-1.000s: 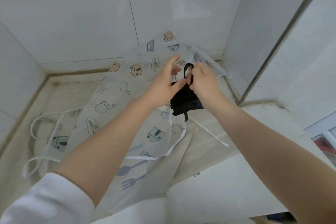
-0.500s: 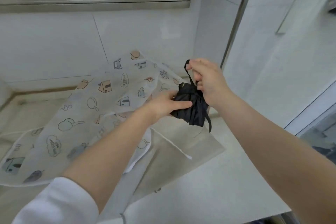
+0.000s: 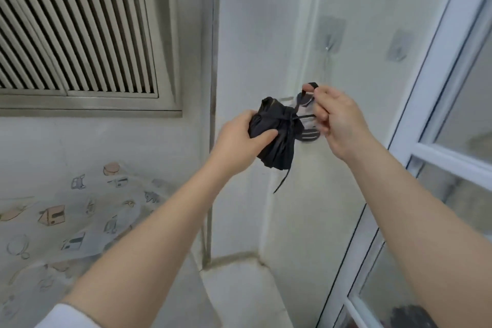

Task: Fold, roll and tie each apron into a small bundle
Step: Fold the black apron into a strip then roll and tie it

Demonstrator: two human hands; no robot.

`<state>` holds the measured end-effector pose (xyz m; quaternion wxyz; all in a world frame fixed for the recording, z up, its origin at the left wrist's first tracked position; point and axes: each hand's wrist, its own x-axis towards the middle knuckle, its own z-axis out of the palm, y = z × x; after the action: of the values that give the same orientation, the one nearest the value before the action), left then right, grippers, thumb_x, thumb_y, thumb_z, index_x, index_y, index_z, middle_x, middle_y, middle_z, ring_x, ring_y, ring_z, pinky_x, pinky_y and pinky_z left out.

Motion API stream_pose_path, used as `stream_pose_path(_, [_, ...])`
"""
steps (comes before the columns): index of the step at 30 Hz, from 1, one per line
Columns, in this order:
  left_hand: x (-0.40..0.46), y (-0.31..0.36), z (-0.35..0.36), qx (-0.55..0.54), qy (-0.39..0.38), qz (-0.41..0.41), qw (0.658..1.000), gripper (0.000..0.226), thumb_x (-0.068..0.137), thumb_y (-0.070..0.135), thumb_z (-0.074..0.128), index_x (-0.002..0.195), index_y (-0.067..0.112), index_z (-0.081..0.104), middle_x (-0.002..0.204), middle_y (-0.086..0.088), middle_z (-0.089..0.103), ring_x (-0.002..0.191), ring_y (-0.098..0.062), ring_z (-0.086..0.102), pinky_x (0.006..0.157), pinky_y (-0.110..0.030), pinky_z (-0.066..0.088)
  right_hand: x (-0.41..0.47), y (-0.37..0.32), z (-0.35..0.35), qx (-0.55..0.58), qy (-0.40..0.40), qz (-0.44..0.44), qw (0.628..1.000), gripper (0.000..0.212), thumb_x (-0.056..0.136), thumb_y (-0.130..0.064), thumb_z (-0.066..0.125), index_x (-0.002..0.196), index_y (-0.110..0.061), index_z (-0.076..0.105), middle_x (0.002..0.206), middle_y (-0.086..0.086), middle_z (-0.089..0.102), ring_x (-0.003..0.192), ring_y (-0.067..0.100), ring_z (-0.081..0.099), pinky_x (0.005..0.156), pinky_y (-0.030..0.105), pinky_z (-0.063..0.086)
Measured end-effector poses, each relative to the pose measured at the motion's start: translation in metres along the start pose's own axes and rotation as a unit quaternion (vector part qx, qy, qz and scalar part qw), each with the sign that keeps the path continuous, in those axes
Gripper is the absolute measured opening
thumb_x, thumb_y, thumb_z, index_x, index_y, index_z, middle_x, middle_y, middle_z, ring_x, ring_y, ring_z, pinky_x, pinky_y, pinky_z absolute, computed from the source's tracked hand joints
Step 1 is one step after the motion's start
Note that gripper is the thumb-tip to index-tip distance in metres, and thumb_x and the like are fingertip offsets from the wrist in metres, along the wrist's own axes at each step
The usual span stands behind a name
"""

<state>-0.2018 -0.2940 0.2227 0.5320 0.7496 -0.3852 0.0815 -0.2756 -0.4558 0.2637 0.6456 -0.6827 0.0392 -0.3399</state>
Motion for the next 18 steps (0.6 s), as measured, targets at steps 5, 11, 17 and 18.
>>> stream_pose_path(5, [0.038, 0.065, 0.045, 0.001, -0.024, 0.046, 0.999, 0.016, 0.088, 0.024, 0.055, 0.102, 0.017, 0.056, 0.084, 0.006, 0.062, 0.078, -0.011, 0.058, 0.062, -0.022, 0.046, 0.042, -0.046, -0.061, -0.058, 0.087, -0.041, 0.994, 0.022, 0.097, -0.015, 0.043, 0.081, -0.018, 0.057, 0.045, -0.012, 0.035, 0.053, 0.008, 0.034, 0.06, 0.021, 0.035])
stream_pose_path(11, [0.094, 0.12, 0.065, -0.099, 0.028, 0.061, 0.993, 0.037, 0.088, 0.021, 0.054, 0.124, 0.026, 0.048, 0.095, 0.006, 0.065, 0.089, -0.014, 0.063, 0.079, -0.031, 0.053, 0.098, -0.114, -0.093, -0.094, 0.086, -0.093, 0.987, 0.019, 0.096, -0.014, 0.045, 0.08, -0.016, 0.054, 0.059, -0.003, 0.039, 0.059, 0.011, 0.045, 0.062, 0.02, 0.048])
stream_pose_path(17, [0.139, 0.162, 0.068, -0.059, 0.032, 0.137, 0.988, 0.055, 0.093, 0.015, 0.041, 0.14, 0.04, 0.028, 0.115, 0.008, 0.055, 0.081, -0.015, 0.058, 0.077, -0.036, 0.055, 0.165, -0.155, -0.097, -0.207, 0.152, -0.162, 0.953, 0.022, 0.09, -0.011, 0.049, 0.069, -0.017, 0.05, 0.061, -0.002, 0.05, 0.054, 0.013, 0.045, 0.05, 0.023, 0.042])
stream_pose_path(18, [0.148, 0.164, 0.07, -0.054, 0.03, 0.136, 0.989, 0.052, 0.094, 0.015, 0.039, 0.141, 0.039, 0.031, 0.116, 0.01, 0.053, 0.083, -0.013, 0.057, 0.08, -0.038, 0.055, 0.174, -0.154, -0.1, -0.225, 0.163, -0.162, 0.947, 0.022, 0.088, -0.011, 0.049, 0.067, -0.017, 0.05, 0.061, -0.003, 0.052, 0.056, 0.014, 0.046, 0.052, 0.025, 0.041])
